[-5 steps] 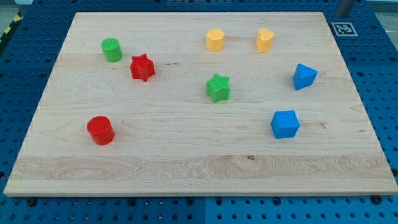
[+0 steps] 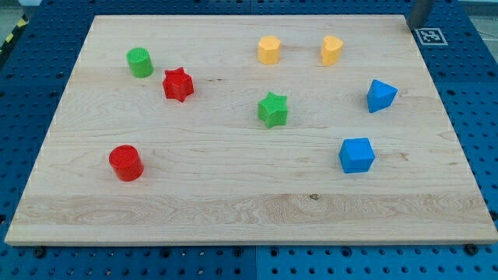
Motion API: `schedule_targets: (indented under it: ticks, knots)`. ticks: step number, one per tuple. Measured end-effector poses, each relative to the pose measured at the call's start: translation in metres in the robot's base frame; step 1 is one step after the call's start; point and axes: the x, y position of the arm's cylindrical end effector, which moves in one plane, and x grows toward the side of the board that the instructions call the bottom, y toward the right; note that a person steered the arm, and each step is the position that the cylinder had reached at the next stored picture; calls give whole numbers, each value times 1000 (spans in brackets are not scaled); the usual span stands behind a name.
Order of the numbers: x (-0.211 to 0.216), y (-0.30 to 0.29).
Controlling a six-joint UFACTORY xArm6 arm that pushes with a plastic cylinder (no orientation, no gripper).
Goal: Move the yellow heart to the top of the green star
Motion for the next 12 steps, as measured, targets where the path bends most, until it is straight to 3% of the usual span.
schedule_targets:
  ticks: [10, 11, 12]
  knots:
    - [64, -122]
    - [60, -148]
    - [24, -169]
